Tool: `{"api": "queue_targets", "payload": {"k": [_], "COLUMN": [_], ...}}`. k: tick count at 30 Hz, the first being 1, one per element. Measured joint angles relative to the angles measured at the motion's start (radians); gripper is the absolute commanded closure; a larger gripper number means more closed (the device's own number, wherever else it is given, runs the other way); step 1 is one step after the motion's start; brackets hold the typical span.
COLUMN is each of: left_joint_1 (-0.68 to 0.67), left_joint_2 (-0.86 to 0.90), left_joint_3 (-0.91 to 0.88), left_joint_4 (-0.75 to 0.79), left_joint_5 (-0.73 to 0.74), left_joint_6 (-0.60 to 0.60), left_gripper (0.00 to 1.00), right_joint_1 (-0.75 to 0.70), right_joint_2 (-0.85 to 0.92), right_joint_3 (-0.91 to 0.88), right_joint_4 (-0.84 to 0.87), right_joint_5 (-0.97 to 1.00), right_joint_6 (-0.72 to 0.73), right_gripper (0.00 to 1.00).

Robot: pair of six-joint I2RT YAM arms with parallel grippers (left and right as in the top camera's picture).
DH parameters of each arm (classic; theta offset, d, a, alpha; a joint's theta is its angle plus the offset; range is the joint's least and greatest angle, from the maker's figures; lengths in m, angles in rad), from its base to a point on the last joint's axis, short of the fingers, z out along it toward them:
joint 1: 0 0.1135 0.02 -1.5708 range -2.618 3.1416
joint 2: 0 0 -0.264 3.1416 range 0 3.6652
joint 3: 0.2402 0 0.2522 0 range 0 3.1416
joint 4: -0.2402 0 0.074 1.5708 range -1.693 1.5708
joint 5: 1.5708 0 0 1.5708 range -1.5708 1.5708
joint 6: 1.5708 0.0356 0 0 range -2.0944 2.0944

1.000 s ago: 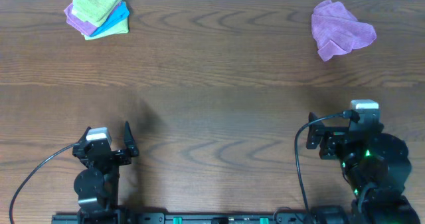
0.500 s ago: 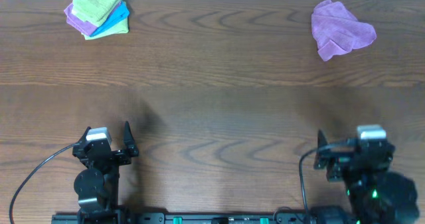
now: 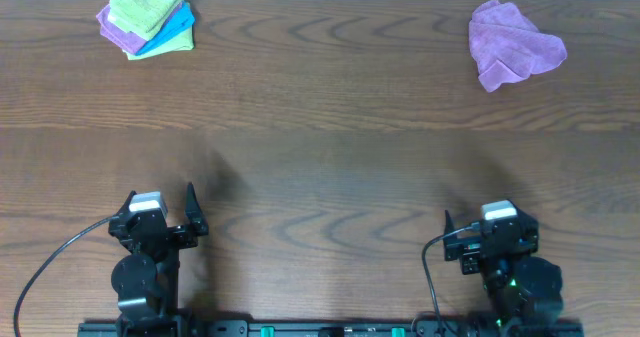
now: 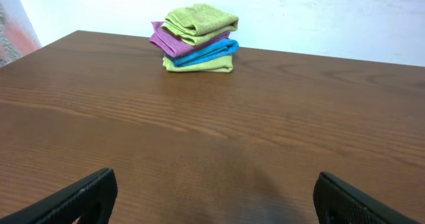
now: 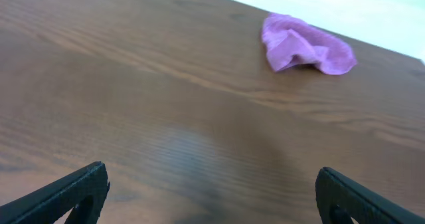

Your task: Fold the cloth

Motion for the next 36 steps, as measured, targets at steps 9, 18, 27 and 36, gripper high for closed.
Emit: {"api": "queue_targets", "payload": {"k": [9, 18, 27, 36], "left_joint_1": [0.000, 0.000, 0.000, 0.000], "left_joint_2": [0.000, 0.000, 0.000, 0.000], "left_joint_3": [0.000, 0.000, 0.000, 0.000], "left_joint_4": [0.000, 0.000, 0.000, 0.000], "left_joint_5": [0.000, 0.000, 0.000, 0.000], "left_joint_6": [0.000, 0.000, 0.000, 0.000], "left_gripper": [0.04, 0.05, 0.05, 0.05], "right_joint_1": [0.000, 0.000, 0.000, 0.000], "right_joint_2": [-0.001, -0.002, -0.002, -0.002], "right_joint_3": [-0.087, -0.087, -0.087, -0.087], "right_joint_4": [0.014, 0.016, 0.016, 0.016], "right_joint_5": [-0.023, -0.026, -0.026, -0.026], "right_joint_6": [0.000, 0.000, 0.000, 0.000], "right_gripper": [0.01, 0.01, 0.01, 0.01]}}
